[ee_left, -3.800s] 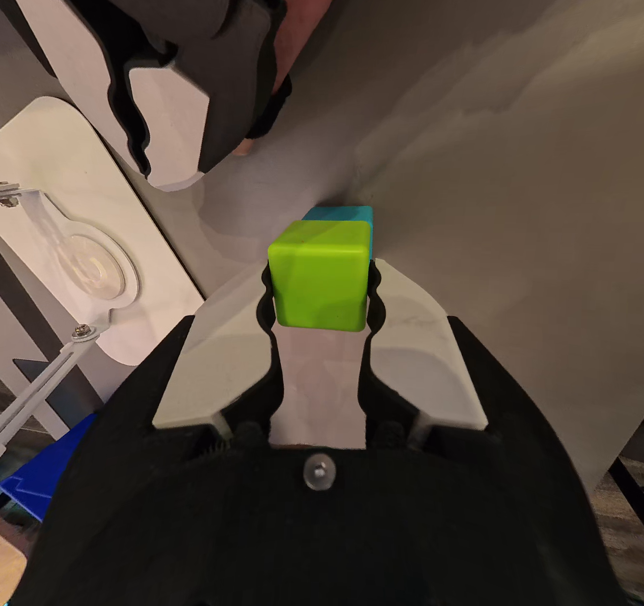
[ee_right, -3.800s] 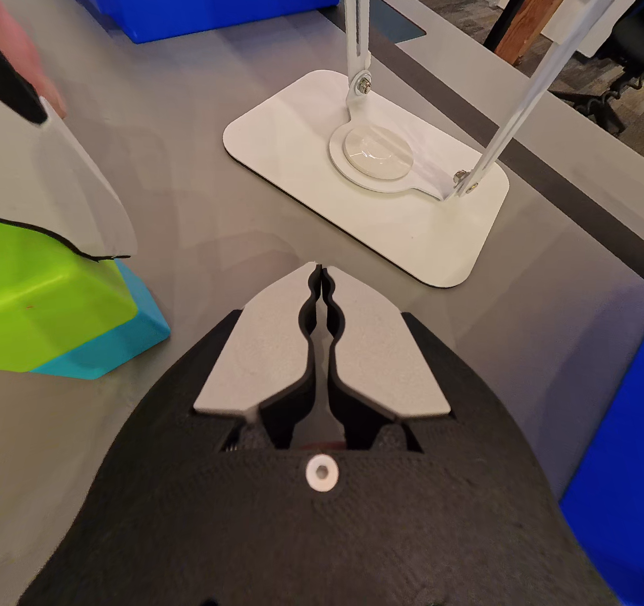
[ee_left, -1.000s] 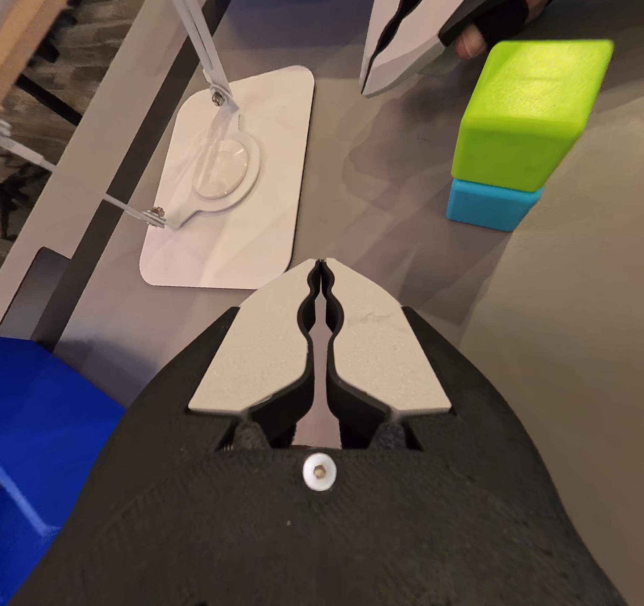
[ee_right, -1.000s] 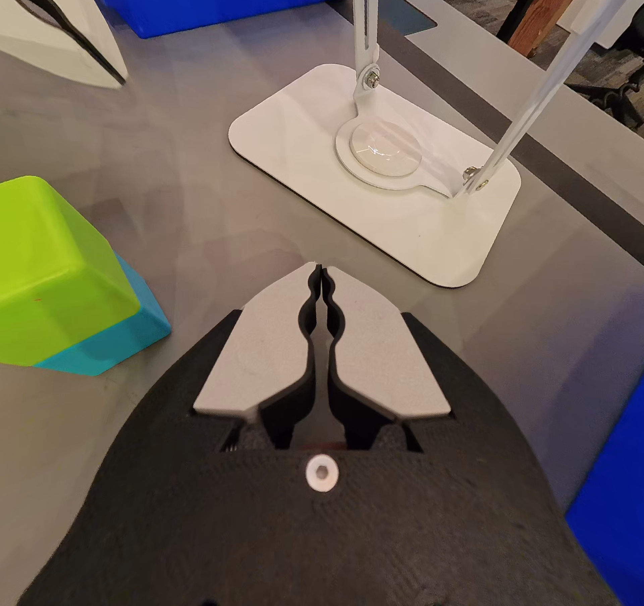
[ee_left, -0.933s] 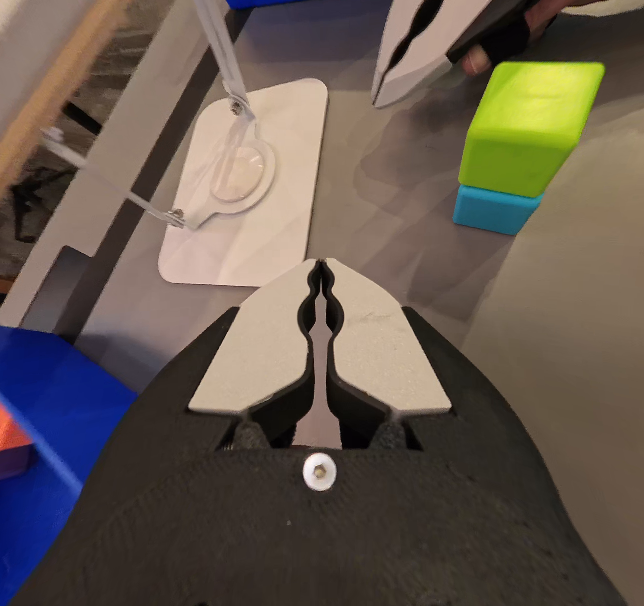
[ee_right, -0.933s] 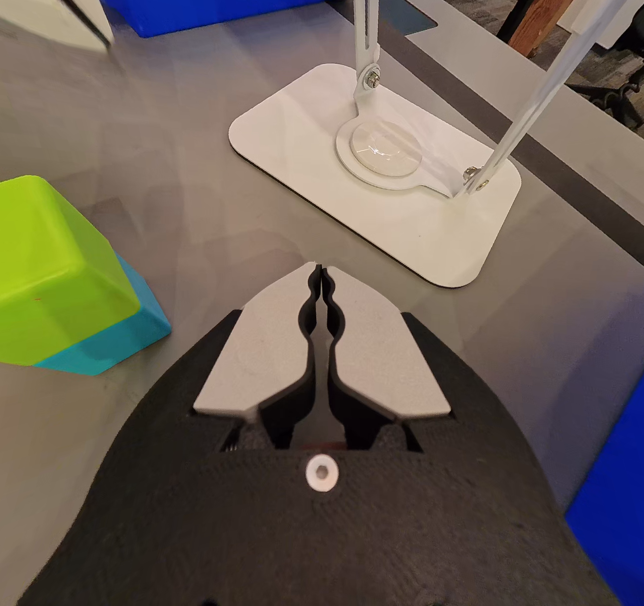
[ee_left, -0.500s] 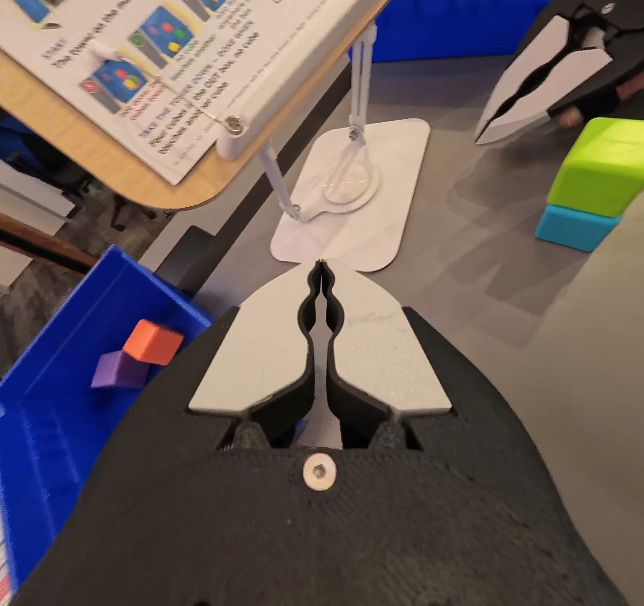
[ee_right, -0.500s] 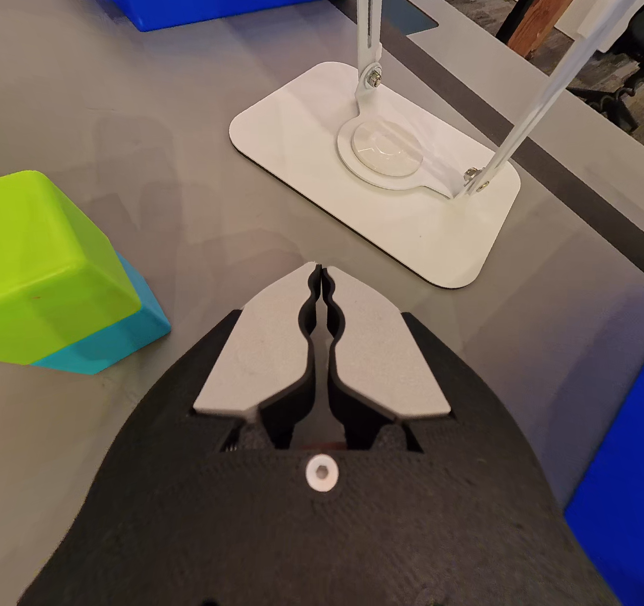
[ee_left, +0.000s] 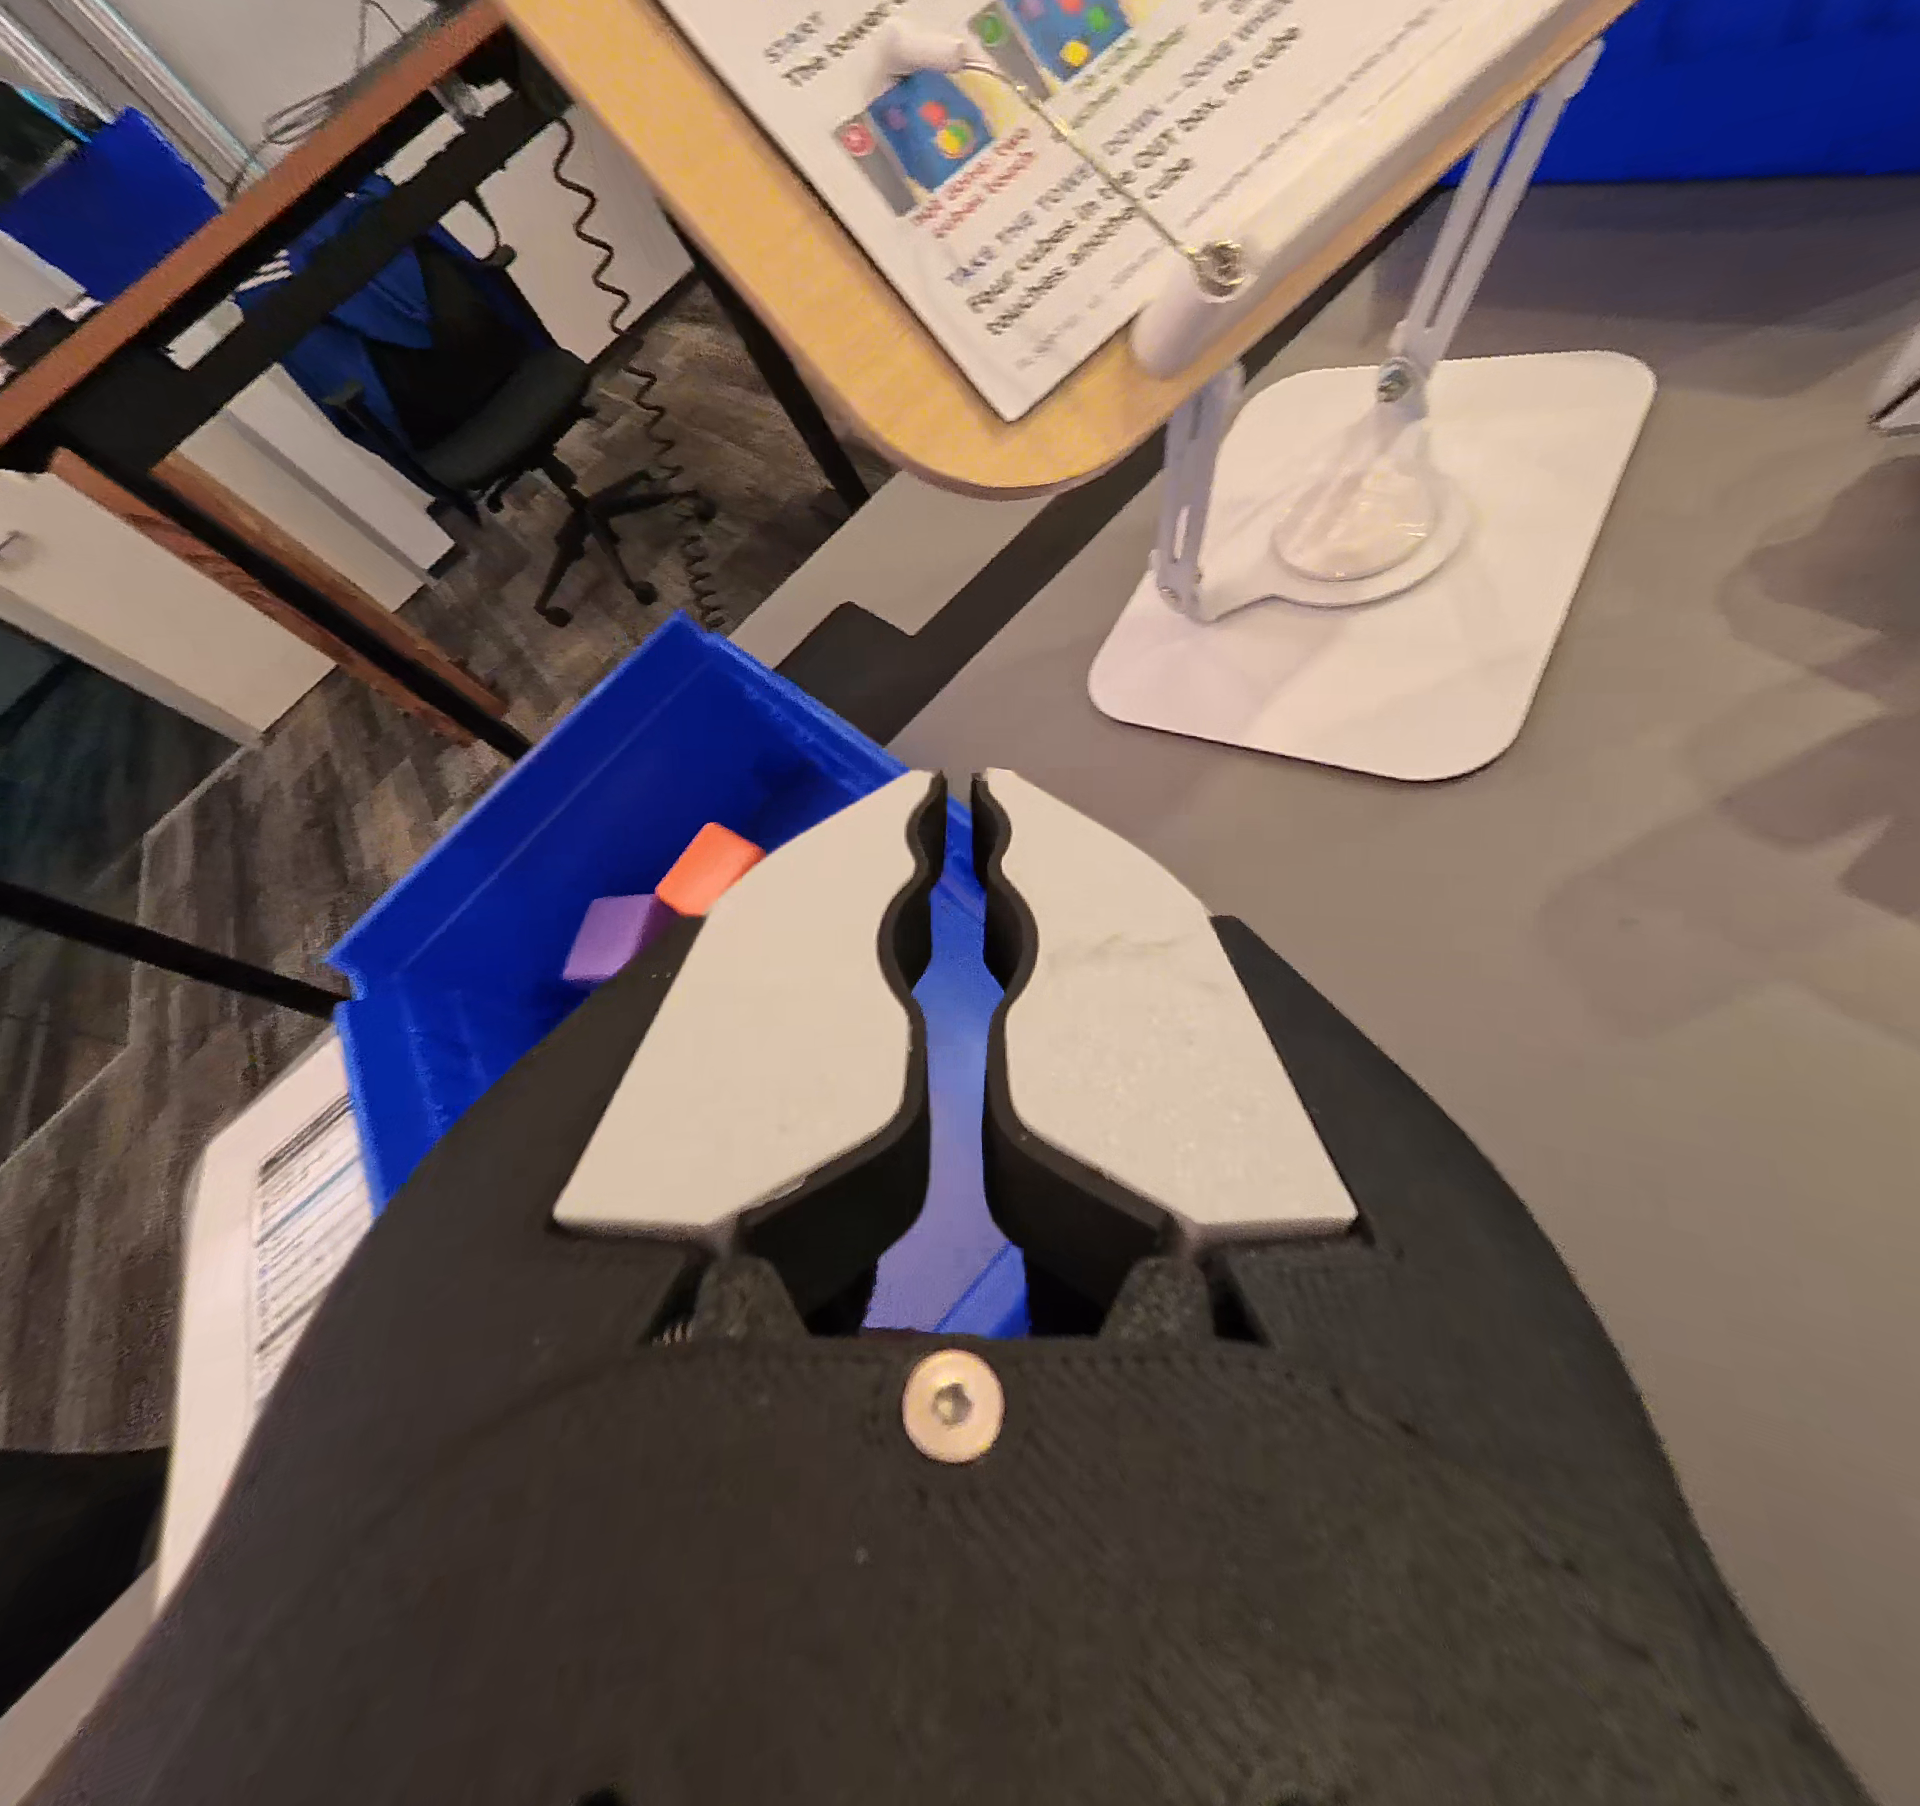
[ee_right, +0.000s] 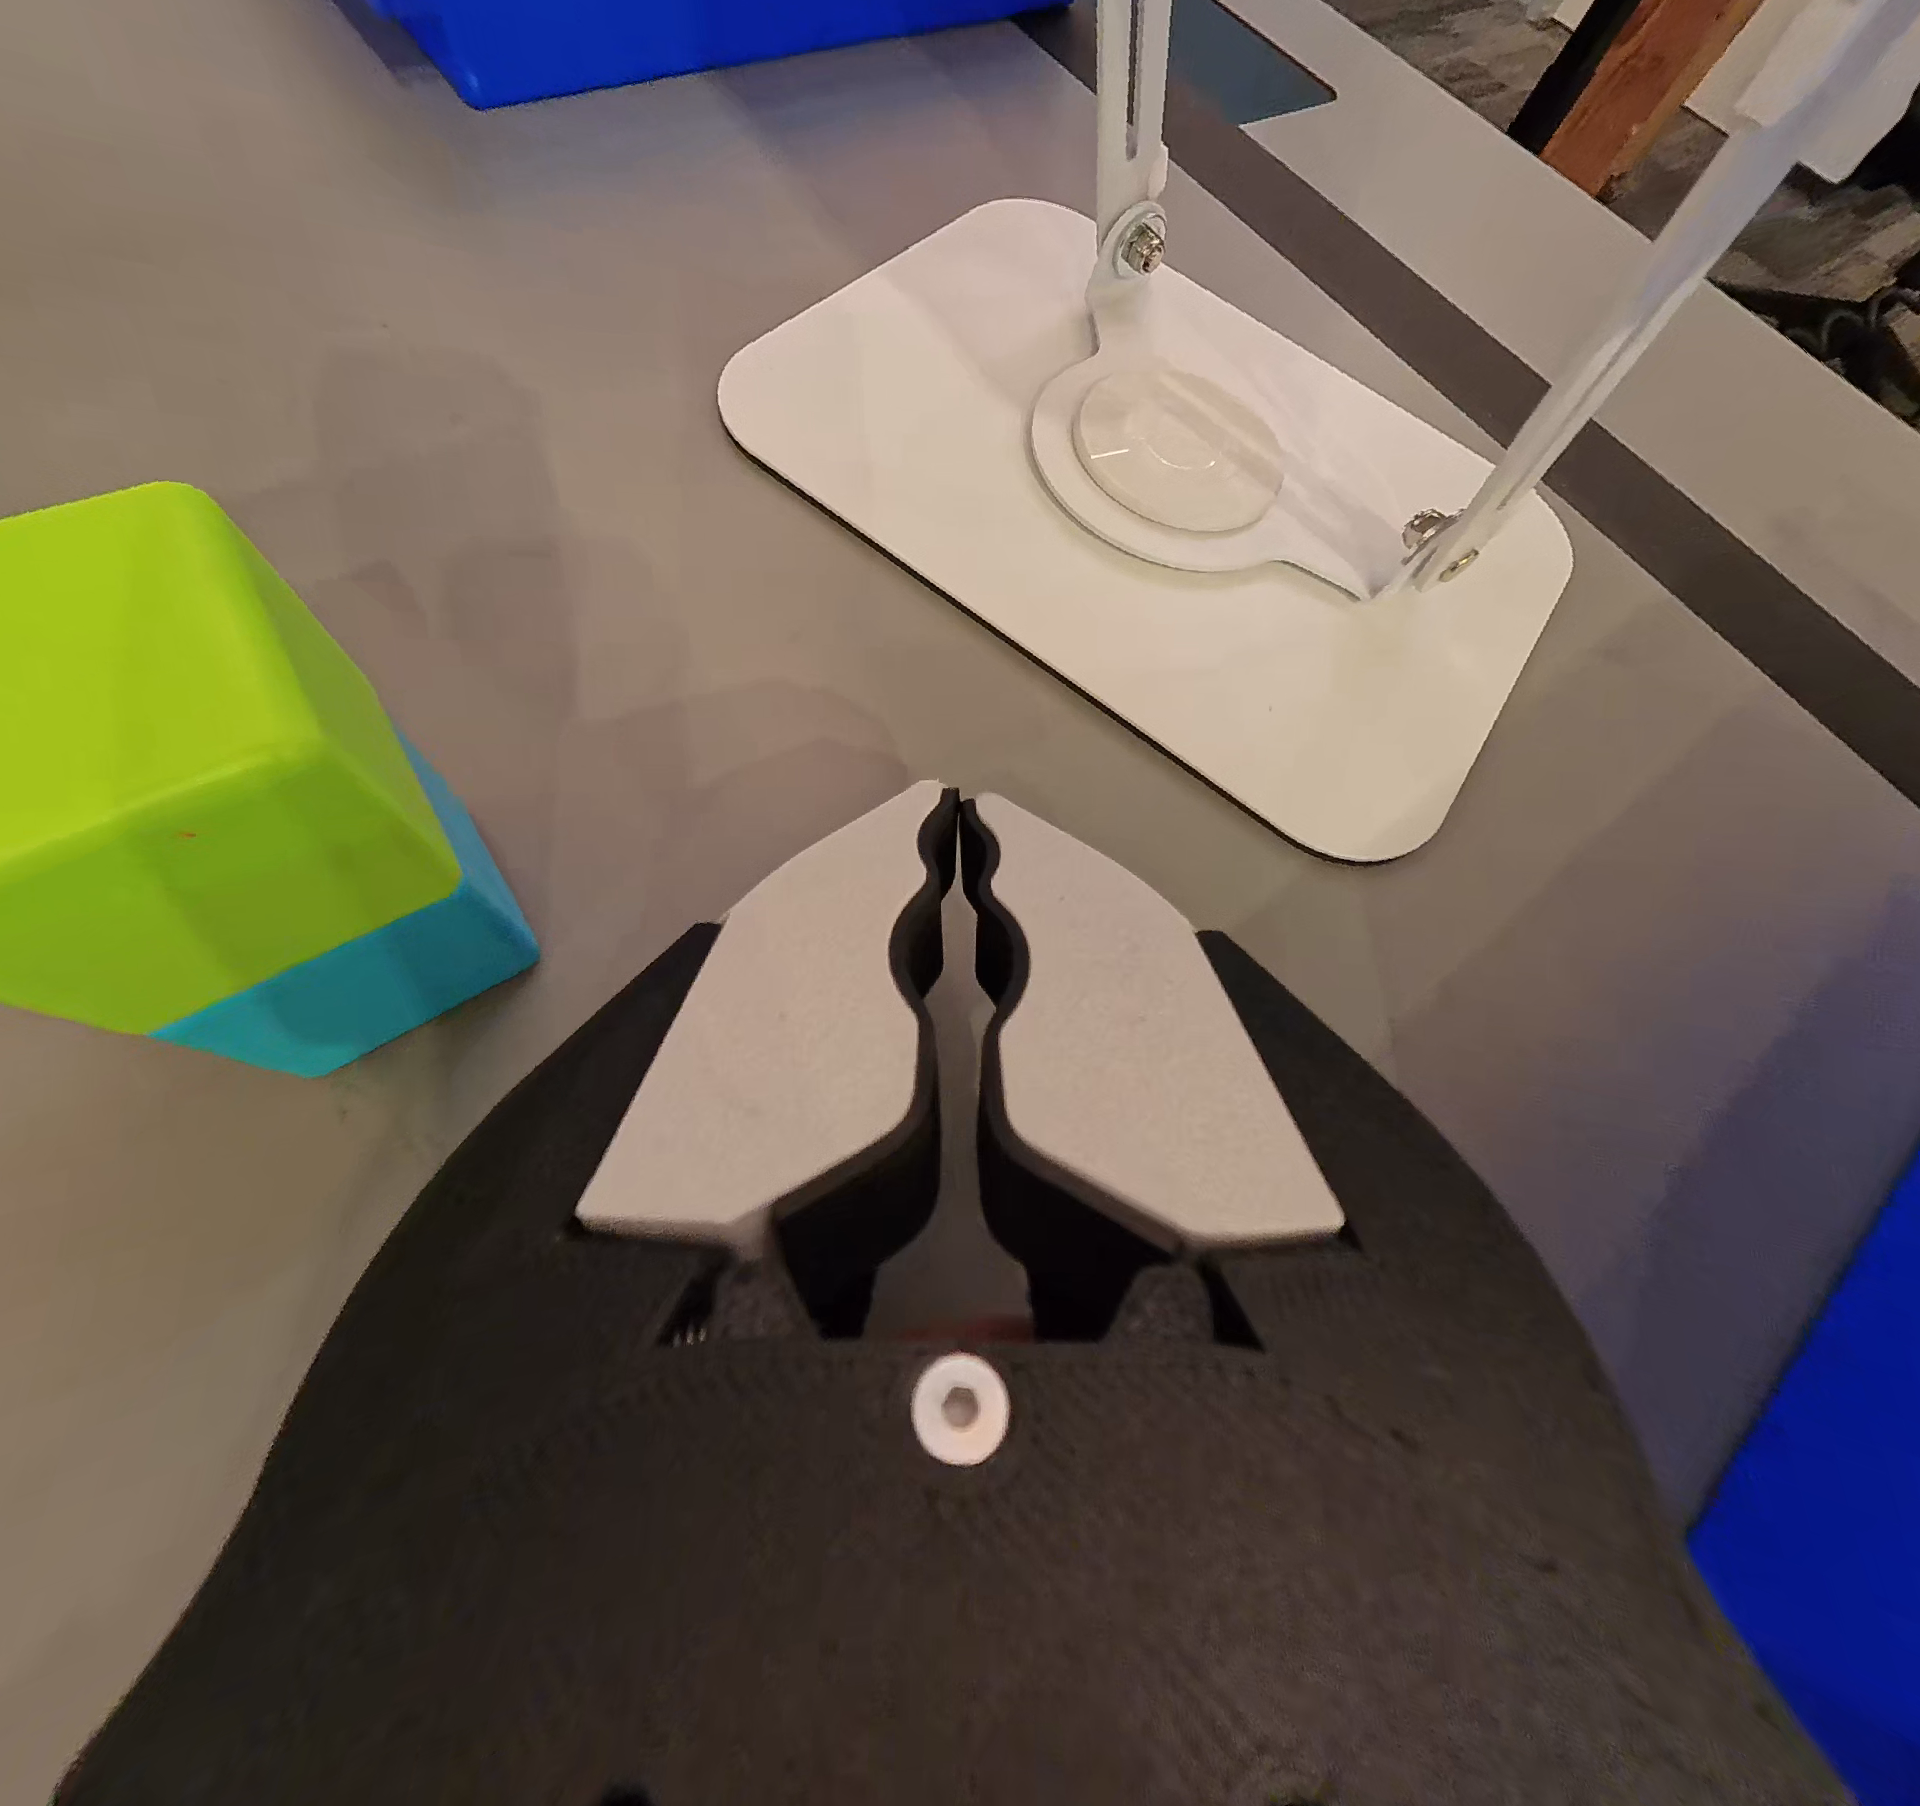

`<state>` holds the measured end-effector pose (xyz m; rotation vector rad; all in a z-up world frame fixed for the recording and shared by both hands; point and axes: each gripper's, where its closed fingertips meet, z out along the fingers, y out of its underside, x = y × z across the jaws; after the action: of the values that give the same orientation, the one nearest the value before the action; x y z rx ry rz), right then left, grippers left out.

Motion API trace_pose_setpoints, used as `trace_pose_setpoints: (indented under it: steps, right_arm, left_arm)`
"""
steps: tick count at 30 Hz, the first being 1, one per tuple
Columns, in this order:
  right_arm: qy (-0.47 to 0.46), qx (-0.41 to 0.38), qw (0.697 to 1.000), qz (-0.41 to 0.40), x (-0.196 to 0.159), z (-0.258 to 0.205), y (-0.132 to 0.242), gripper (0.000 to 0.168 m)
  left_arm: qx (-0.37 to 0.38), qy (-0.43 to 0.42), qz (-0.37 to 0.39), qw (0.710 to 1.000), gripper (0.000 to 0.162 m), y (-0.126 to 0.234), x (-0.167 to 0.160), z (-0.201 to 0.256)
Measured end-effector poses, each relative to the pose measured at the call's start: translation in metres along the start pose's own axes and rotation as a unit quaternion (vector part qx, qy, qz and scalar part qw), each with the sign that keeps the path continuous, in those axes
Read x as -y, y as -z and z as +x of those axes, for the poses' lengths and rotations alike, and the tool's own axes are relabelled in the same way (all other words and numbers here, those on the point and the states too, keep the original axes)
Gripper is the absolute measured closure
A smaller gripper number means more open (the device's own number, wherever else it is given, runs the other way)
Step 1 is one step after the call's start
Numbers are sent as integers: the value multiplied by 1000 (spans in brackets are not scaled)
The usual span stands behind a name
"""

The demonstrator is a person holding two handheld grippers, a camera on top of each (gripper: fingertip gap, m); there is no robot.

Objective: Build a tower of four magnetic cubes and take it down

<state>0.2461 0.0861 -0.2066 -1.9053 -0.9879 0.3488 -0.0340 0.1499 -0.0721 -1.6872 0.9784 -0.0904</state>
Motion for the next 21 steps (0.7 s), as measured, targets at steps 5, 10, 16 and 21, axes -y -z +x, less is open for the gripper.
trace_pose_setpoints:
  steps: [5,10,16,21]
  right_arm:
    - [-2,5,1000,1,-2,1,3,168]
    - [-1,6,1000,-2,-3,1,3,168]
    - [5,7,1000,-4,-4,-1,3,168]
    - [6,7,1000,-5,-4,-1,3,168]
  left_arm:
    - [6,-15,-28,999,145,-10,-13,-36]
    - [-6,-14,-51,999,136,-32,-22,-65]
    - [-55,-25,-93,994,124,-76,-43,-81]
    - [-58,-64,-144,986,122,-101,-64,-103]
